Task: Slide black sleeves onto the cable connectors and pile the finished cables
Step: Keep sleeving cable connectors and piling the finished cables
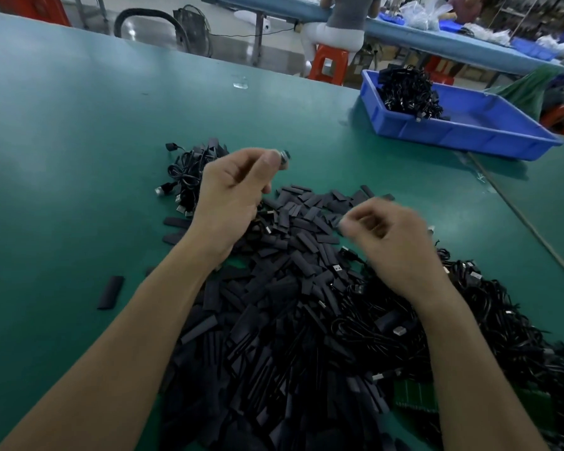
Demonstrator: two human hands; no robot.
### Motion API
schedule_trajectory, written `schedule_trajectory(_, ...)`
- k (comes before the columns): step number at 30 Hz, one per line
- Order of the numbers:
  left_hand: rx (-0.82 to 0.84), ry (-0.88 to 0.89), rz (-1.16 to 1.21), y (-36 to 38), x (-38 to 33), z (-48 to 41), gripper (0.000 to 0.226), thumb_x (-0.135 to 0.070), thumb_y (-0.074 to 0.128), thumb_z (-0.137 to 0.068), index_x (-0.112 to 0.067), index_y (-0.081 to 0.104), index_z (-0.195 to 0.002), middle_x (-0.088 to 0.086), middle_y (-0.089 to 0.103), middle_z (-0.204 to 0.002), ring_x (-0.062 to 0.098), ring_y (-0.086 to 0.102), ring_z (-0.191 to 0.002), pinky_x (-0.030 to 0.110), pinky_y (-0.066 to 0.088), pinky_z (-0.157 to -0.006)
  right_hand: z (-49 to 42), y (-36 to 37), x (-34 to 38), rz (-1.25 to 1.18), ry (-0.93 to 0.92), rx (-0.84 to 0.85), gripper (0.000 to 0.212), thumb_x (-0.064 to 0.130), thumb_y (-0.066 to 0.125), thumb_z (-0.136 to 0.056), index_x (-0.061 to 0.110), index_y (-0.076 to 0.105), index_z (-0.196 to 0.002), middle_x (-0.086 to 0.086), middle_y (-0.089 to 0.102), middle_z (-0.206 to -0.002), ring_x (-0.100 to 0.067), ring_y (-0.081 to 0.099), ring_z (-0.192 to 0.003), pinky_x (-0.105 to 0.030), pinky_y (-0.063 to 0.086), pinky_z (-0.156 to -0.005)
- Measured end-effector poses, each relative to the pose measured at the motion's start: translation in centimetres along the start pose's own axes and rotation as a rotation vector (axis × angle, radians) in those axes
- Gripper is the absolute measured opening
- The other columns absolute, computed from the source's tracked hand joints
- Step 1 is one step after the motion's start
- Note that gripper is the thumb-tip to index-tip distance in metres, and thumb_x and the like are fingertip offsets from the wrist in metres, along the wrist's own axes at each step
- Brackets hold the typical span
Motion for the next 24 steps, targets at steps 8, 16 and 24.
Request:
schedule_trajectory(8, 0.248, -0.048, -0.627, -0.2, 0.6, 0.7, 0.037, -0.011, 0.048, -0.105, -0.013, 0.056, -0.141, -0.012, 0.049, -0.103, -0.020, 0.029, -0.093, 0.042, 0.045, -0.080, 0.8, 5.5, -1.1, 0.356, 0.185, 0.371, 0.019, 0.041, 0.059, -0.099, 0.025, 0.068, -0.096, 0.004, 0.067, -0.080, -0.014, 0.063, -0.074, -0.035, 0.054, -0.071)
schedule_trajectory(16, 0.249, -0.176, -0.503, -0.9, 2.2, 1.1, 0.013, -0.019, 0.073, -0.091, -0.027, 0.065, -0.097, -0.007, 0.076, -0.079, 0.010, 0.072, -0.070, 0.019, 0.054, -0.060, 1.3, 6.9, -1.1, 0.329, 0.165, 0.201, 0.012, 0.033, 0.074, -0.089, 0.029, 0.066, -0.098, 0.007, 0.052, -0.099, -0.013, 0.054, -0.089, -0.029, 0.045, -0.078)
schedule_trajectory(24, 0.185, -0.172, -0.521, -1.4, 2.1, 1.1, 0.010, -0.020, 0.077, -0.088, -0.029, 0.072, -0.088, -0.011, 0.074, -0.071, 0.009, 0.072, -0.064, 0.016, 0.054, -0.057, 1.2, 5.4, -1.0, -0.323, 0.209, -0.044, 0.018, 0.016, 0.063, -0.097, 0.033, 0.059, -0.095, 0.005, 0.073, -0.077, -0.006, 0.070, -0.072, -0.017, 0.052, -0.066)
Point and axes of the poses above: each hand's wrist, its own z-axis away from the middle knuckle, its own y-axis out of the palm, x = y × z, the point moved 4 cm from there along -z, towards the middle knuckle
